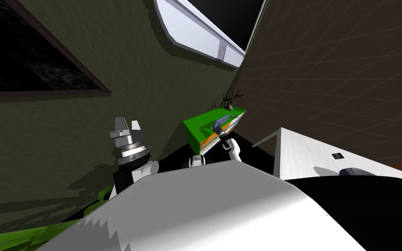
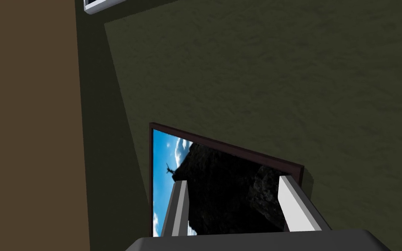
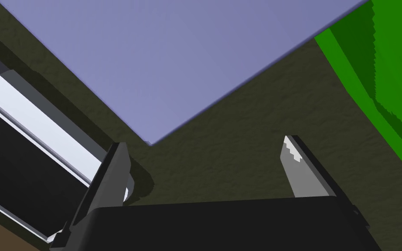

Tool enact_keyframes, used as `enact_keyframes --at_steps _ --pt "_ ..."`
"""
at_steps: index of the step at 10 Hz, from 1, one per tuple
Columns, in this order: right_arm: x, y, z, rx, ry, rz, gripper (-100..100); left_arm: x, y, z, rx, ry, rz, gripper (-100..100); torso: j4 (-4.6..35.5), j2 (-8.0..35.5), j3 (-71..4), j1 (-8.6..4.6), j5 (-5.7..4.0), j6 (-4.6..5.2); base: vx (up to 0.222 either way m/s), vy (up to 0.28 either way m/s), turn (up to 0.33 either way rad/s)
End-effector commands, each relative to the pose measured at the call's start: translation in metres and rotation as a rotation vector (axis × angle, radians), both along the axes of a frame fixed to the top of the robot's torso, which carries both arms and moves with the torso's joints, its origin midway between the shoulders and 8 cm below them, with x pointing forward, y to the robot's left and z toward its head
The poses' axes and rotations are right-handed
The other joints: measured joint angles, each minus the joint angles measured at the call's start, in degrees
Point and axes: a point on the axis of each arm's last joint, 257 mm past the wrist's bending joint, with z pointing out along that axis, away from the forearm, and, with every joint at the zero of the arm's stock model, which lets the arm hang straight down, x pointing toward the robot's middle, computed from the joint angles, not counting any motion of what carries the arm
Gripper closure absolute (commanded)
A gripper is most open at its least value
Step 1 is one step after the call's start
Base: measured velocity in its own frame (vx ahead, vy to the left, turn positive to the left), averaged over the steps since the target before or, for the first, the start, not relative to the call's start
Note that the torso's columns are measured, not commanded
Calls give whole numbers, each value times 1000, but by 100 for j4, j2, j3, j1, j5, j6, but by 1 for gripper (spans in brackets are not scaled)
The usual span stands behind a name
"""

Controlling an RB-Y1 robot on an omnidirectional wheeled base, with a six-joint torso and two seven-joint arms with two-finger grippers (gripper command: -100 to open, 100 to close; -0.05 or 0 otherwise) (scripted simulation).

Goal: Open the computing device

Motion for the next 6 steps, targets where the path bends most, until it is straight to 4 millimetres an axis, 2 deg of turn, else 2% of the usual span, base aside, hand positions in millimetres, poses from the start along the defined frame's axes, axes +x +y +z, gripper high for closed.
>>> enact_keyframes --at_steps 1,4,5,6 --pt "0 0 0 0 0 0 -100 0 0 0 0 0 0 0 -1 -3 -2 13 4 1 1 5 -13" --pt "0 0 0 0 0 0 -100 0 0 0 0 0 0 0 0 1 0 4 2 -1 -1 -4 11" --pt "9 -7 9 -1 0 -10 -100 0 0 0 0 0 0 0 0 1 0 5 2 0 1 5 -14" --pt "4 -1 5 -3 -2 -2 -100 0 0 0 0 0 0 0 1 0 -1 8 3 0 0 0 0"
